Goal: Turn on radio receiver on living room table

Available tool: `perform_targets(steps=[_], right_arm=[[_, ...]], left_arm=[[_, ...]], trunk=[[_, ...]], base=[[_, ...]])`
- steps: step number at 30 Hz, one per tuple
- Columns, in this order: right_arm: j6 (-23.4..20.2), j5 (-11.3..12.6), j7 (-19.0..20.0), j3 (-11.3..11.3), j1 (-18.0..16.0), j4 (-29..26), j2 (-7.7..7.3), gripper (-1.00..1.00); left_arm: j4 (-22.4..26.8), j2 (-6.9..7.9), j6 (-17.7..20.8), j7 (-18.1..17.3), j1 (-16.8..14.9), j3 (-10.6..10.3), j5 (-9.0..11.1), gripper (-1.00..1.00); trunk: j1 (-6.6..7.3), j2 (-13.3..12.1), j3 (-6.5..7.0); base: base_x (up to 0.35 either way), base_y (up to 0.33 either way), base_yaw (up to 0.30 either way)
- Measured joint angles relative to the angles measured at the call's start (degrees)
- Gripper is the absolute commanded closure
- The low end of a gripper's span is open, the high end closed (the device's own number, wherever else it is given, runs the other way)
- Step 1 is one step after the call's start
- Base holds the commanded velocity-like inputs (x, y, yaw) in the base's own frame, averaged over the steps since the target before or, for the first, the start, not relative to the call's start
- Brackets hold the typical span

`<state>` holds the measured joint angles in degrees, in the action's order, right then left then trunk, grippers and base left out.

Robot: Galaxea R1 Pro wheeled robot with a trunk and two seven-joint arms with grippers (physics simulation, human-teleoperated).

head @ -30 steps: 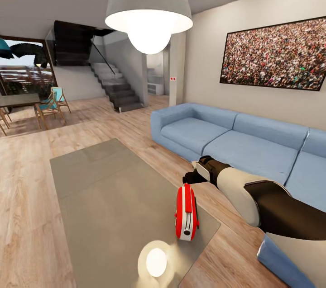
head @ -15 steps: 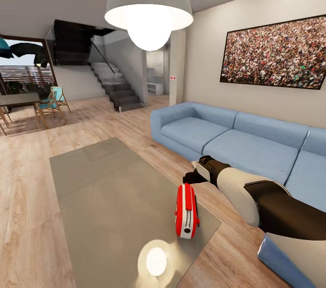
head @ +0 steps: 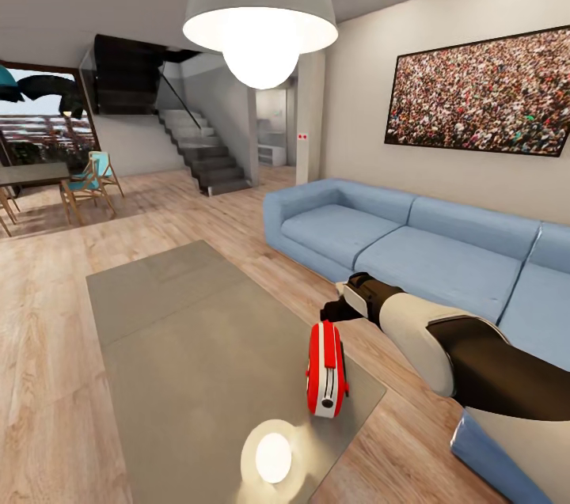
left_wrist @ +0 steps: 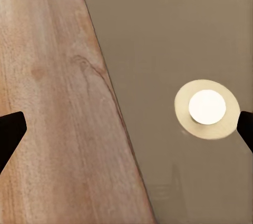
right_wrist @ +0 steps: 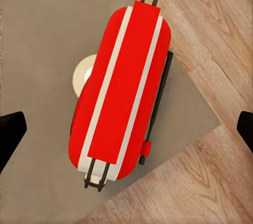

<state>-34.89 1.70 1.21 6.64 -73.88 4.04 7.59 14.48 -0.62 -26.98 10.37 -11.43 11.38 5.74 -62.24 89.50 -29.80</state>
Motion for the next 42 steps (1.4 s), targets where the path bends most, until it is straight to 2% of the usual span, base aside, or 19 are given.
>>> perform_targets(steps=[12, 18, 42], right_arm=[[0.0, -0.01, -0.04, -0.03, -0.02, 0.0, -0.27, -1.0], [0.0, -0.04, -0.05, -0.05, -0.03, 0.0, -1.77, -1.0], [0.09, -0.12, -0.07, -0.13, -0.03, -0.08, -2.05, -1.0]], left_arm=[[0.02, 0.02, 0.01, 0.05, 0.0, 0.13, 0.14, -1.0], [0.0, 0.08, 0.02, 0.09, 0.0, 0.22, 0.15, -1.0], [-0.01, 0.11, 0.0, 0.09, 0.0, 0.23, 0.15, -1.0]], trunk=[[0.0, 0.0, 0.0], [-1.31, 2.39, -1.07], [-6.58, 12.02, -5.38]], base=[[0.0, 0.0, 0.0], [0.0, 0.0, 0.0], [0.0, 0.0, 0.0]])
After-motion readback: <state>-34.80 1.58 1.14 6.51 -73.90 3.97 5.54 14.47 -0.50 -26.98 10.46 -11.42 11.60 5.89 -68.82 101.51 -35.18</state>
